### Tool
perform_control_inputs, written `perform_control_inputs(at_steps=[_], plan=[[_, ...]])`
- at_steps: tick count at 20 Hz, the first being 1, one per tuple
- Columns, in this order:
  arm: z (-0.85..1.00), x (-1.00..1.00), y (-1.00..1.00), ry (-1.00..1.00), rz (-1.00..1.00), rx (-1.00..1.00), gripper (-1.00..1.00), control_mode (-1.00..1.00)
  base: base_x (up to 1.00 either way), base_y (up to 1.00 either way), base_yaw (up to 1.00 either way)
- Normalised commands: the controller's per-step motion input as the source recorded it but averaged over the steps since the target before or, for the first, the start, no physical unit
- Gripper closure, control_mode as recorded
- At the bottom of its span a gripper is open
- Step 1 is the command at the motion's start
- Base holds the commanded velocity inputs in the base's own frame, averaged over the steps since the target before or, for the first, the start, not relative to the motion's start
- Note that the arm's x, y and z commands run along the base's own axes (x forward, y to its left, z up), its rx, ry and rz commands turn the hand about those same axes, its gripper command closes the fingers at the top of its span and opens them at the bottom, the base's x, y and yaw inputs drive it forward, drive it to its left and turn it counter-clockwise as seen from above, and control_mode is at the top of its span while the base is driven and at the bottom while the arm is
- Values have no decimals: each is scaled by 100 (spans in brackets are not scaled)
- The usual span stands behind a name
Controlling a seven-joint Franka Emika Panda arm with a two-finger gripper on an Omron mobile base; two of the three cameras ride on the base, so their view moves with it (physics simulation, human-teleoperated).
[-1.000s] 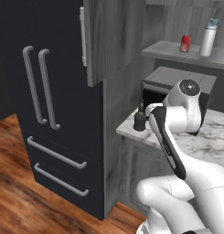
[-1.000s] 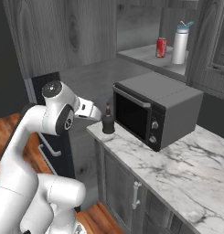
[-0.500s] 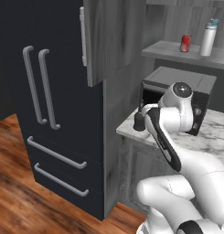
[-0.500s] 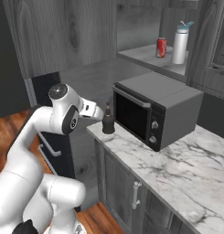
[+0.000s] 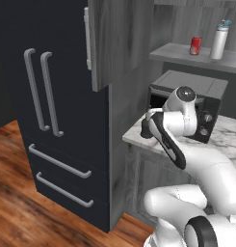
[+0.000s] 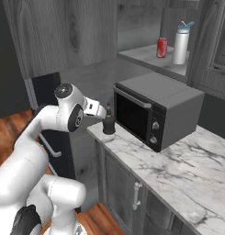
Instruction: Sort all alcoholic drinks to one cabinet, and non-alcoholic drinks to the other.
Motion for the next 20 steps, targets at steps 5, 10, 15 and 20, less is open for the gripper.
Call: perform_control_inputs(at_steps=[5,10,15,20], plan=[[-26,37,0,0,0,0,-100,-100,0,0,0],[-19,36,0,2,0,0,-100,-100,0,0,0],[-11,35,-4,4,0,0,-100,-100,0,0,0],[-9,34,-4,3,0,0,-100,-100,0,0,0]])
